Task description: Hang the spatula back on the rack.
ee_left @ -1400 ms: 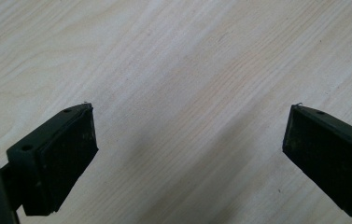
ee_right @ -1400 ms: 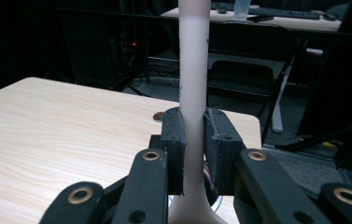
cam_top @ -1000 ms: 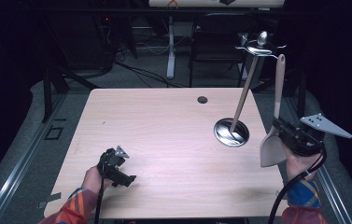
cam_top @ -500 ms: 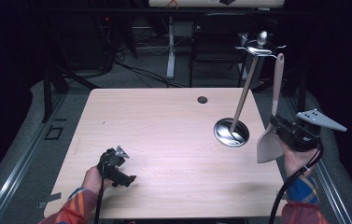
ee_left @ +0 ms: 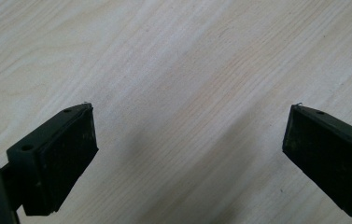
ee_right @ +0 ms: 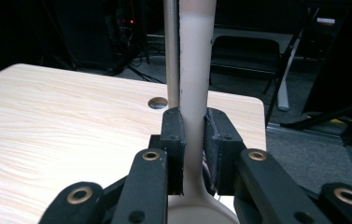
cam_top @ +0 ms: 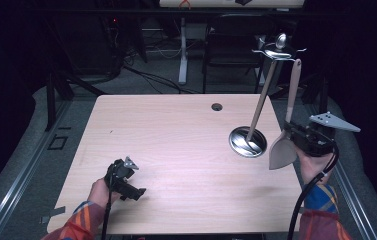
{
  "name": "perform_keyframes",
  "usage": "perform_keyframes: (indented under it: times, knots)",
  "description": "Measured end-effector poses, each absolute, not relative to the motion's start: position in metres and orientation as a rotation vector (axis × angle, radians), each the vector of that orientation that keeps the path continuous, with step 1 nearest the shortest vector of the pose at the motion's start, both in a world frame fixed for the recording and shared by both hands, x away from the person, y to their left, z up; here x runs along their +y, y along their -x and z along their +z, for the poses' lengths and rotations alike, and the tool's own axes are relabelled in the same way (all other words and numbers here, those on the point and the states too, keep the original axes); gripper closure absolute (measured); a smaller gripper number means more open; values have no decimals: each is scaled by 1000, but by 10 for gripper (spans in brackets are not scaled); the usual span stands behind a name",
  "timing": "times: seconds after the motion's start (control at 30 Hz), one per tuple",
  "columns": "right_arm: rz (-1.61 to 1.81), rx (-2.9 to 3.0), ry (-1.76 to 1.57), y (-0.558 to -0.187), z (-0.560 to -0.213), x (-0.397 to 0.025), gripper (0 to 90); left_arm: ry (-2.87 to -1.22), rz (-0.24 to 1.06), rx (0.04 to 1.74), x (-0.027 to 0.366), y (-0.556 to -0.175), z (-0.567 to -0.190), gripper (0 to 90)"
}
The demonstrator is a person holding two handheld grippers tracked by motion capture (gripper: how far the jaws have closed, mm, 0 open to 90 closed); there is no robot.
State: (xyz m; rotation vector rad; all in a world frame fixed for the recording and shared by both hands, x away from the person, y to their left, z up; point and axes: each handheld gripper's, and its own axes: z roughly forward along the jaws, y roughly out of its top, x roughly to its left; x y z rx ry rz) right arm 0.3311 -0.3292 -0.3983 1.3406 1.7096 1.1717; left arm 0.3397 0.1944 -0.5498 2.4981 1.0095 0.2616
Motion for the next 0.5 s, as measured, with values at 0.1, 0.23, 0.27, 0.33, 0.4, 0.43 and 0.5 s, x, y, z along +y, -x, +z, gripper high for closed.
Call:
perform_keyframes:
  times: [0.1,0.23,0.27,0.33,0.4,0.43,0.5]
  knots:
    - [1158,1713,-1347,-335,-399,-328,788,-2503,263,1007,194,-340,-550,28]
    - [1139,1714,-1352,-343,-400,-326,787,-2502,262,1014,195,-340,-550,28]
    - [1129,1717,-1356,-346,-400,-324,787,-2500,262,1013,194,-340,-550,28]
    - [1121,1717,-1363,-350,-401,-323,787,-2499,264,1013,194,-340,-551,28]
    - [1116,1716,-1368,-353,-401,-322,786,-2504,260,1014,195,-340,-551,28]
    - [1116,1716,-1368,-353,-401,-322,786,-2504,260,1014,195,-340,-551,28]
    - [1112,1717,-1375,-355,-401,-321,786,-2502,262,1015,195,-340,-551,28]
